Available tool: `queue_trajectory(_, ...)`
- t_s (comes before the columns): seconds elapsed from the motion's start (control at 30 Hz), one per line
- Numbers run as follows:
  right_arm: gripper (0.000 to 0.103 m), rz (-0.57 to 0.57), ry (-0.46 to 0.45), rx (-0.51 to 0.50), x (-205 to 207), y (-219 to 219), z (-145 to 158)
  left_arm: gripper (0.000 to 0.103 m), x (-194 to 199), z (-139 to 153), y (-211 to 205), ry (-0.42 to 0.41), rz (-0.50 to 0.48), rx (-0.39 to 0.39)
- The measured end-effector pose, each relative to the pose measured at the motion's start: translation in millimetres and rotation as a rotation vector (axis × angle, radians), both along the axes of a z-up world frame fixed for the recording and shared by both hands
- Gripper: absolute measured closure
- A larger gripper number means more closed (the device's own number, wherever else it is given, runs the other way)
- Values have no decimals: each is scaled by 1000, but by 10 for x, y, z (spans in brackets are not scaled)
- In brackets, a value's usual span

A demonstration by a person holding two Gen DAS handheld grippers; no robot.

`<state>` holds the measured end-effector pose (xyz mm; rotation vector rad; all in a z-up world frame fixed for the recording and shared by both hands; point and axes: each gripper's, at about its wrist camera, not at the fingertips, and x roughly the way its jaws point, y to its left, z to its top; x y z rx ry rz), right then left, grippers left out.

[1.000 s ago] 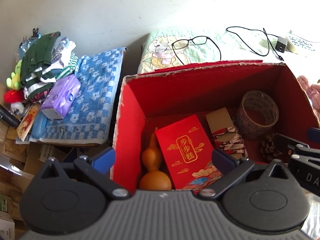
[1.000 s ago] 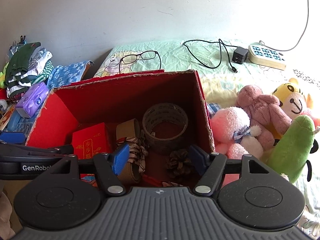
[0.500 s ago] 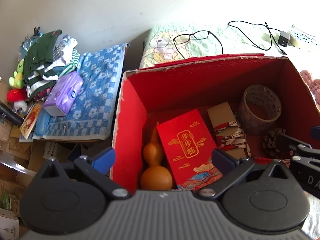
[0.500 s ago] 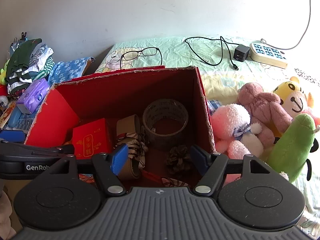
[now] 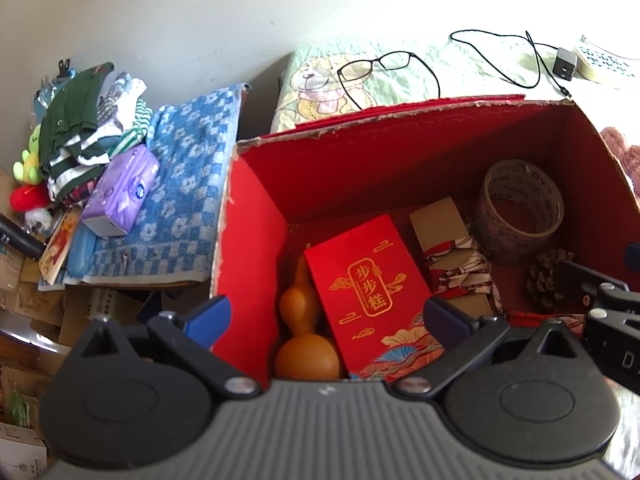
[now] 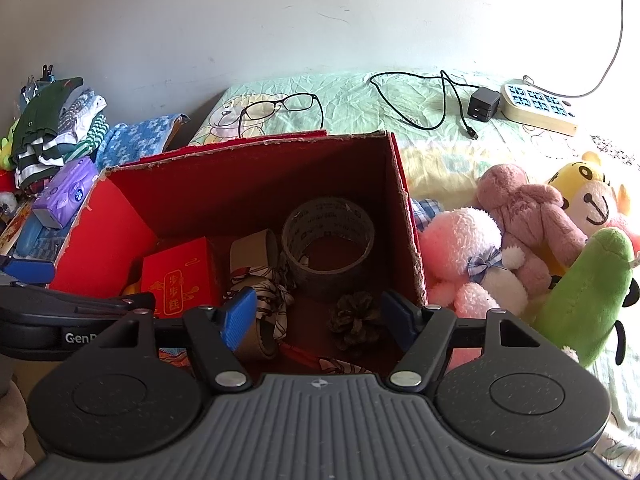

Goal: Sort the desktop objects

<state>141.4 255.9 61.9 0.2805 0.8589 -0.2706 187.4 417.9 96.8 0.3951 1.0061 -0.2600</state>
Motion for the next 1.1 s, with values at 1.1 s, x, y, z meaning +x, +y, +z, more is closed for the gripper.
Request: queue_trajectory(1.1, 42, -43, 63, -23, 180, -27, -92, 1, 215, -434, -163, 187, -73, -80)
